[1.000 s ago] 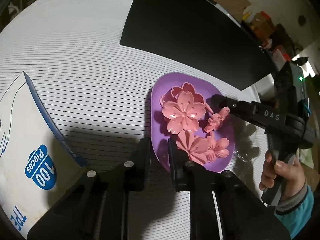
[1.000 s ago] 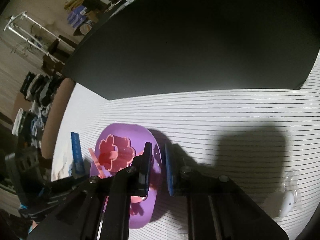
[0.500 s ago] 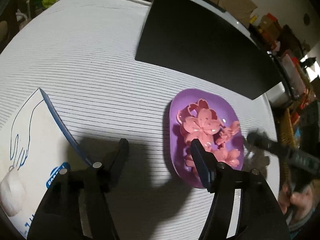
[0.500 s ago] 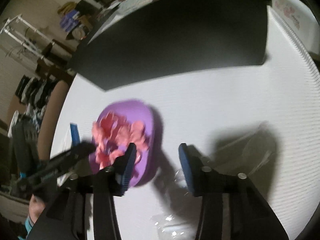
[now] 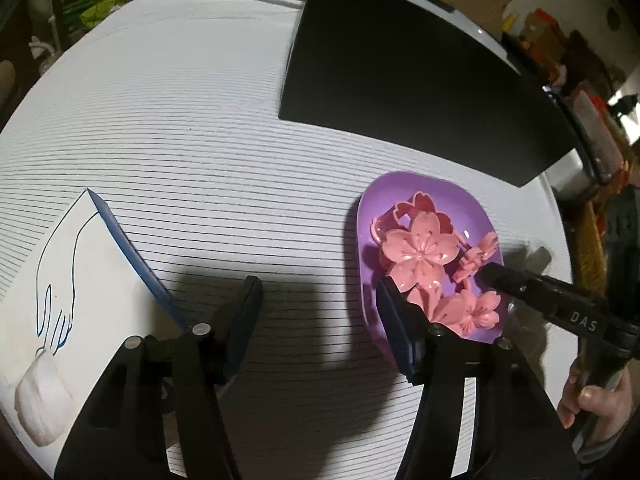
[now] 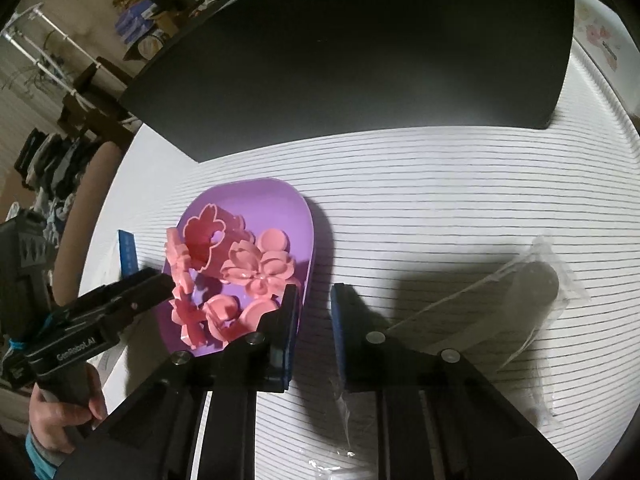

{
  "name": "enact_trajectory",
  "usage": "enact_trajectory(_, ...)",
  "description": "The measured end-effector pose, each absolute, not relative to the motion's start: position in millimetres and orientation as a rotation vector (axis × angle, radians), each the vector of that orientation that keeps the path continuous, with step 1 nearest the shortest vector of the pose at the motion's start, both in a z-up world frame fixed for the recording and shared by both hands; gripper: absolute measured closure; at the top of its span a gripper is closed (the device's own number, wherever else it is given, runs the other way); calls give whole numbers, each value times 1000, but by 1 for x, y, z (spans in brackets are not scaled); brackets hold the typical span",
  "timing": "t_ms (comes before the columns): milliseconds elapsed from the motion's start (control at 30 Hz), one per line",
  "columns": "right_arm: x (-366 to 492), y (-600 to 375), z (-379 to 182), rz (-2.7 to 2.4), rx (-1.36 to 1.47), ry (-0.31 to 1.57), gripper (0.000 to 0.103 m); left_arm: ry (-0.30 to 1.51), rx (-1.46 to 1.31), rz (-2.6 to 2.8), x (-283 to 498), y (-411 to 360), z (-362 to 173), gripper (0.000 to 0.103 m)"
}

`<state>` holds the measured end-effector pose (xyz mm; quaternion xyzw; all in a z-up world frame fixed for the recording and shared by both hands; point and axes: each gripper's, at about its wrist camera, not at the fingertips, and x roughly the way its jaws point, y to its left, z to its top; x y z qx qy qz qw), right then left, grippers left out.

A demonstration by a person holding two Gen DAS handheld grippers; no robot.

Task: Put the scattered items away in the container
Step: 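Grip the purple plate rim with the left tool while the right tool grips it too, then lift the purple plate with both tools and carry it over the black box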

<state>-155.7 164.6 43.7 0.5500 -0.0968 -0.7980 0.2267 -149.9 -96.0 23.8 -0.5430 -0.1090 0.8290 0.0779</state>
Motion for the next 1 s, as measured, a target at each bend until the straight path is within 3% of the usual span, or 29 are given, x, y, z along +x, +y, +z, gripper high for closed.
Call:
enact_trajectory(67, -155, 165, 43, -2201, 1512, -272, 88, -295, -1626, 2473, -150, -91, 24, 49)
enact_trajectory(133, -155, 165, 43, -2200, 1509, -275, 87, -265, -1622, 2461, -149, -86, 23, 62)
enact_trajectory(267, -155, 161, 44, -2201, 1498, -265, 86, -175, -1610, 2490, -148, -76, 22, 63)
enact_trajectory(433, -156, 159, 43, -2197, 1485, -283, 86, -194, -1581, 2455, -147, -69, 21, 66)
enact_trajectory(467, -156, 159, 43, -2196, 1481, -290, 86, -173, -1576, 2462, -147, -66, 20, 74)
enact_trajectory(500, -156, 159, 43, -2189, 1474, -308, 86, -167, -1574, 2457, -147, -64, 20, 98)
enact_trajectory(1000, -163, 157, 51, -2147, 1477, -384, 86, -324, -1586, 2388, -150, -79, 26, 98)
